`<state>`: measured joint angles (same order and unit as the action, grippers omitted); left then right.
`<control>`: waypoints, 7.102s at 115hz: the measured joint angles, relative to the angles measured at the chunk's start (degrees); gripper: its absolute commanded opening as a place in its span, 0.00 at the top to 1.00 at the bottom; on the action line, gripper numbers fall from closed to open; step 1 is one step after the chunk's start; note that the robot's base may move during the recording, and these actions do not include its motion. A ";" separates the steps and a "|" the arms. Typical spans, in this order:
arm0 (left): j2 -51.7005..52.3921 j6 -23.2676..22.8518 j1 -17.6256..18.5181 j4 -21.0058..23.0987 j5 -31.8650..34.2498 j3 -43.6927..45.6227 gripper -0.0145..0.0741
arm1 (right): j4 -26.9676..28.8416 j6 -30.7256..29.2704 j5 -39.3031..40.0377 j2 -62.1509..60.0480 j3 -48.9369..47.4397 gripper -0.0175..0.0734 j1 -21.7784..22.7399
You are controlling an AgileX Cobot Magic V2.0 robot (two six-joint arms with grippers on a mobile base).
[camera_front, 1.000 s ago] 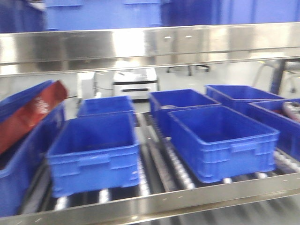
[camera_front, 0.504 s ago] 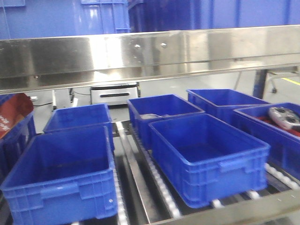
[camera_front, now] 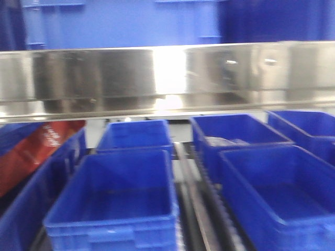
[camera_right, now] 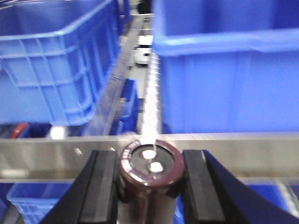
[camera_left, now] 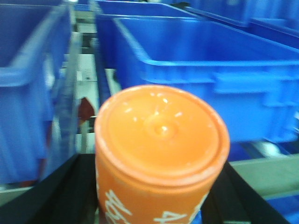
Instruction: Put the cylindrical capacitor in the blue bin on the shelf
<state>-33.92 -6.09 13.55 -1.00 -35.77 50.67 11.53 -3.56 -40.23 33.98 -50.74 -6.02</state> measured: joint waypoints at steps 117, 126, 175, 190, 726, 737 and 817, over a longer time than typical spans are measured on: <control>0.00 0.00 0.00 0.00 0.00 0.00 0.96 | 0.00 0.00 0.23 0.00 0.00 0.99 0.00; 0.00 0.00 0.00 0.00 0.00 0.00 0.96 | 0.00 0.00 0.23 0.00 0.00 0.99 0.00; 0.00 0.00 0.00 0.00 0.00 0.00 0.96 | 0.00 0.00 0.23 0.00 0.00 0.99 0.00; 0.00 0.00 0.00 0.00 0.00 0.00 0.96 | 0.00 0.00 0.23 0.00 0.00 0.99 0.00; 12.66 -9.10 25.75 -6.68 -6.34 -1.39 0.96 | 2.64 -10.54 -9.77 68.75 -54.79 0.99 -18.70; 12.66 -9.10 25.75 -6.68 -6.34 -1.39 0.96 | 2.64 -10.12 -9.85 69.63 -54.79 0.99 -18.70; 12.66 -9.10 25.75 -6.68 -6.34 -1.39 0.96 | 3.10 -8.80 -10.50 69.12 -54.88 0.32 -18.70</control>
<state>-21.26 -15.19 39.30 -7.68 -42.11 49.28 14.62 -12.36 -50.73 103.09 -105.62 -24.71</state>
